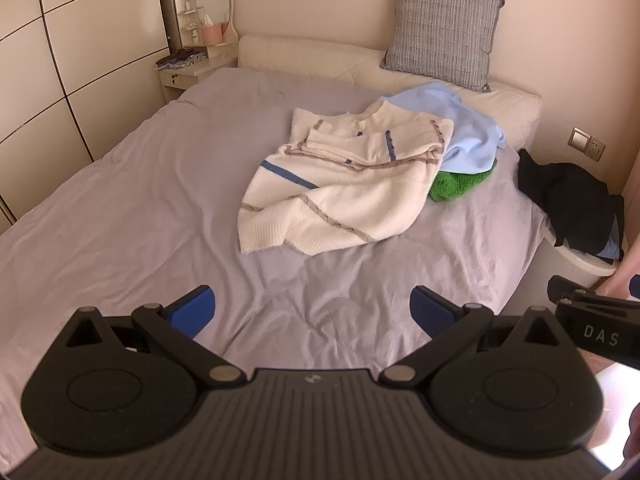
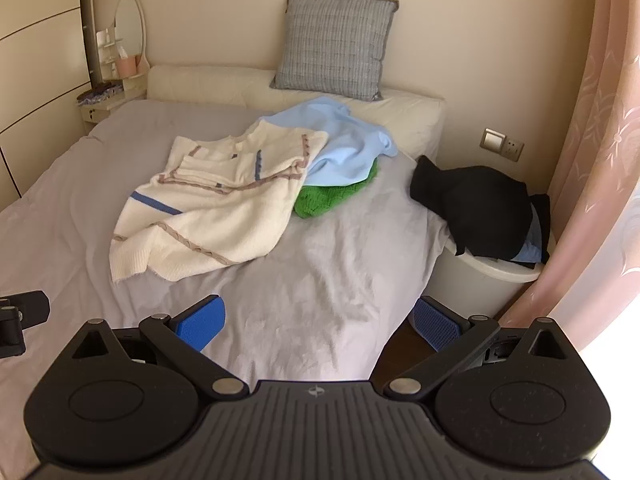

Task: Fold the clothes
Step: 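Move both grippers toward the cream striped sweater on the bed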

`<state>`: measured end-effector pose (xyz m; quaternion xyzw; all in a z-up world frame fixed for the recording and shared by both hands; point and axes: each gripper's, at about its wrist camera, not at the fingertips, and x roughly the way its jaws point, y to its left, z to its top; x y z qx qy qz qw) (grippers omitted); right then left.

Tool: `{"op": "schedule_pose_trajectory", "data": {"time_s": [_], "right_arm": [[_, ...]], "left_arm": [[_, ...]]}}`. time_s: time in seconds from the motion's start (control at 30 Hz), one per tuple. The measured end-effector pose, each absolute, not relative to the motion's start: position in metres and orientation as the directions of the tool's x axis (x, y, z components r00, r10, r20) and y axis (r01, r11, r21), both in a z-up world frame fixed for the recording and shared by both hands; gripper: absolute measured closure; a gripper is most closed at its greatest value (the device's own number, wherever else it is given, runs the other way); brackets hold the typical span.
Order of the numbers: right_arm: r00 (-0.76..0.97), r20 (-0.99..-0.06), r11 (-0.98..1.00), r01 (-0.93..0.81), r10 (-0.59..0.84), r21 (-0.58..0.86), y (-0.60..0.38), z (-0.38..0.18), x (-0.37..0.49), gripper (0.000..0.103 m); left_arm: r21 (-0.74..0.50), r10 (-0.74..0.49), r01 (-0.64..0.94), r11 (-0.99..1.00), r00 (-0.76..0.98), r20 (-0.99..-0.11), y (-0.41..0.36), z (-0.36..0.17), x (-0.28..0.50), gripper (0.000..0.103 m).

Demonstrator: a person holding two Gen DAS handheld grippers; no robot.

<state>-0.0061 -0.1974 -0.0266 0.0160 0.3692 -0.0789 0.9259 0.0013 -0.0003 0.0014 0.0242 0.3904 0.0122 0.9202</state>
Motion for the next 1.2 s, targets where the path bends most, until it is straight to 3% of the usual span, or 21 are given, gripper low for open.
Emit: {"op": "schedule_pose_trajectory", "data": {"time_s": [0.43,1.2], "right_arm": [[0.722,-0.679,0.988,0.152,-0.134,-0.034,-0.195,-0.046,-0.004,0.000],[0.706,-0.697,0.990,0.131,-0.124,-0.043,-0.194,-0.026,0.016,0.000]], "left_arm": [[0.058,0.046,-0.007,0.998,0.690,-0.723,0.000,-0.008,0.012,0.000],[0.069,0.059,-0.013,0.998,0.684,-0.727,0.000,-0.003,0.021,0.000]]}}
